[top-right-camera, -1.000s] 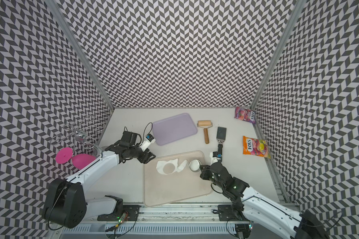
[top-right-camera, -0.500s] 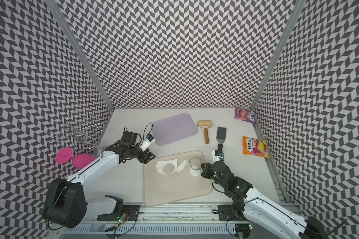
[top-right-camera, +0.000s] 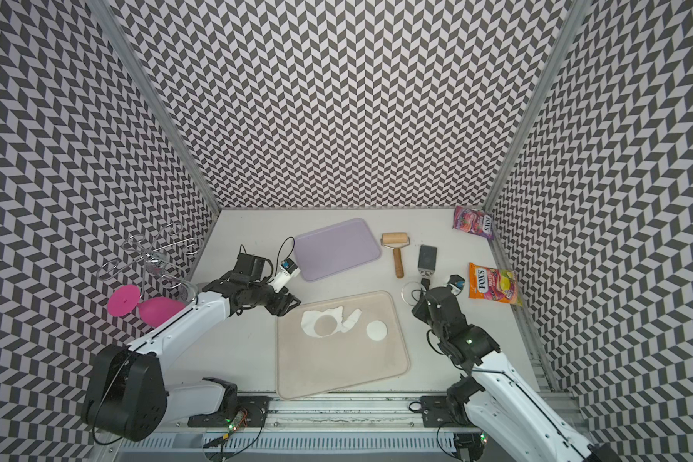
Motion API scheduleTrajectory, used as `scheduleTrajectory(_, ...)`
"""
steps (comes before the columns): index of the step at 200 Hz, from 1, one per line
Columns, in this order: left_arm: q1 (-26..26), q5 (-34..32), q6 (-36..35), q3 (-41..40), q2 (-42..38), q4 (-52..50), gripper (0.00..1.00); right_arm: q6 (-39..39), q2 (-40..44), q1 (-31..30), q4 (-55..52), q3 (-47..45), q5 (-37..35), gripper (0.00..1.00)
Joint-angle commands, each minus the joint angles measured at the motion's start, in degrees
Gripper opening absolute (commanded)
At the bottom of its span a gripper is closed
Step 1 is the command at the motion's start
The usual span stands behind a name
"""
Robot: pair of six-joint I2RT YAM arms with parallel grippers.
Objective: Roll out the dumpling wrappers from the dough
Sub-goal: Place the dumpling mold at the center of the board.
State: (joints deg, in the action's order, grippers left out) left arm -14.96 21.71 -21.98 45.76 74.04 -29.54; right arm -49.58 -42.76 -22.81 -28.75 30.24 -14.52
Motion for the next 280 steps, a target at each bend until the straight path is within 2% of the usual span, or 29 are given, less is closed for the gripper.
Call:
scheduleTrajectory(1, 0.2, 0.3, 0.1, -0.5, -0.1, 1.0, 0.69, -4.3, -0.1, 5.8, -6.4, -0.4, 0.8, 0.00)
scheduleTrajectory(32, 0.2, 0.3, 0.0, -0.6, -0.5, 1.1, 0.69, -12.9, -0.5, 11.9, -11.2, -3.5, -1.1, 0.00)
scheduleTrajectory(66, 0.2, 0.3, 0.0, -0.5, -0.5, 1.1, 0.69, -14.0, -5.4, 17.9, -11.9, -4.7, -0.6, 0.00)
scheduleTrajectory(111, 0.2, 0.4, 0.0, -0.7, -0.8, 1.1, 0.69, -13.2, -12.8, 22.2, -8.7, -2.6, -2.2, 0.00)
scheduleTrajectory(120, 0.2, 0.3, 0.0, -0.6, -0.8, 1.1, 0.69, -11.9, -13.5, 23.3, -7.3, -2.2, -1.6, 0.09)
scheduleTrajectory(139, 0.2, 0.4, 0.0, -0.8, -0.9, 1.1, 0.69, -9.4, -13.2, 24.0, -6.0, -0.2, -1.7, 0.49)
scheduleTrajectory(153, 0.2, 0.3, 0.0, -0.7, -0.9, 1.1, 0.69, -7.7, -11.9, 24.0, -7.1, 2.7, -3.1, 0.74)
scheduleTrajectory(162, 0.2, 0.3, 0.0, -0.7, -0.9, 1.1, 0.69, -6.2, -11.1, 24.0, -7.5, 4.6, -4.0, 0.81)
scheduleTrajectory(185, 0.2, 0.4, 0.0, -0.6, -0.9, 1.1, 0.69, 3.5, -8.7, 24.0, -3.6, 8.3, -0.7, 0.82)
scheduleTrajectory(210, 0.2, 0.4, -0.1, -0.7, -0.7, 1.1, 0.69, 13.2, -8.8, 23.8, 5.5, 8.0, 9.6, 0.81)
scheduleTrajectory(224, 0.2, 0.5, -0.1, -0.6, -0.7, 1.0, 0.69, 14.9, -13.1, 23.0, 6.7, 8.6, 11.5, 0.79)
scheduleTrajectory(253, 0.2, 0.3, 0.1, -0.7, -0.7, 1.1, 0.69, 19.0, -26.0, 21.4, 2.7, 13.8, 15.2, 0.75)
scheduleTrajectory(280, 0.2, 0.4, -0.1, -0.7, -0.3, 1.1, 0.70, 21.3, -33.4, 19.0, 2.8, 16.2, 17.1, 0.74)
